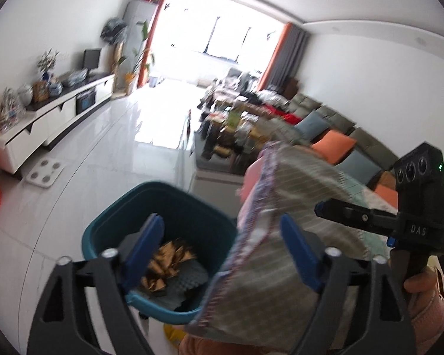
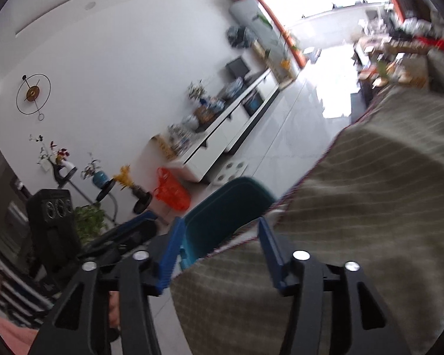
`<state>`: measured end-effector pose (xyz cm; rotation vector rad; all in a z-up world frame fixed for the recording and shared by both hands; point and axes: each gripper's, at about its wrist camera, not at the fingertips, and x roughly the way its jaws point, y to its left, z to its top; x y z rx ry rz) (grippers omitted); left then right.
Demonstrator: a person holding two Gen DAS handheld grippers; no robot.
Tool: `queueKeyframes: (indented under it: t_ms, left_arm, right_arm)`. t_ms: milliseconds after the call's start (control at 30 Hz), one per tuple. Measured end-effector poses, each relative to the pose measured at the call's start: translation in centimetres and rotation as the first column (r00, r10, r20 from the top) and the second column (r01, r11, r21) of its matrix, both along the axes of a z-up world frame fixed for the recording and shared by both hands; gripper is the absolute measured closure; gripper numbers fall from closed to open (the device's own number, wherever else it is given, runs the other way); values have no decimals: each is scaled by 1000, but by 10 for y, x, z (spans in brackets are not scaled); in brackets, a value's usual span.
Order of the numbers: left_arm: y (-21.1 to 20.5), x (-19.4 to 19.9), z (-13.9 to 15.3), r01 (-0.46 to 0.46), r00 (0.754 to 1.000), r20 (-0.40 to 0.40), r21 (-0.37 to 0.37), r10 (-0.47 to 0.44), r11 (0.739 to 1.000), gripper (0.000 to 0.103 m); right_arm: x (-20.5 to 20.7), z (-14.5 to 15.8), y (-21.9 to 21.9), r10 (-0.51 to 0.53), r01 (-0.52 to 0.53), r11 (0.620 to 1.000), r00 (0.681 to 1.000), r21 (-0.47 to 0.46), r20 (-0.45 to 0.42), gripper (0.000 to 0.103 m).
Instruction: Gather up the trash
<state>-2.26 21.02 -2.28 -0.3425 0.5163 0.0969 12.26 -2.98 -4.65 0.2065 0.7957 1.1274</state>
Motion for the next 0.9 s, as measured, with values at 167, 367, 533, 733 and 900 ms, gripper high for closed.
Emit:
queueKeyframes:
  t_ms: [167,367,533,733,900]
  left_arm:
    - [-29,-3,11,37,996,76,15,-38,999,4]
    - [-72,6,13,33,993,112,72,-41,997,4]
    - [-106,17,12,42,990,132,104,-56,994,4]
    - [-144,26,12,78,983,154,137,-99,988,4]
    - [-174,31,15,96,974,184,174,-129,980,4]
  right_arm:
    - [-12,16,-45,-109,110,994,986,-4,130,23]
    - [-42,25,-100,-271,287,958,919,-12,286,3]
    - [-60,22,-142,-403,437,899,846,-19,350,3]
    - [-76,24,-189,-539,595,804,736,-11,410,3]
    - [-87,25,-215,-611,684,730,650,3,452,3]
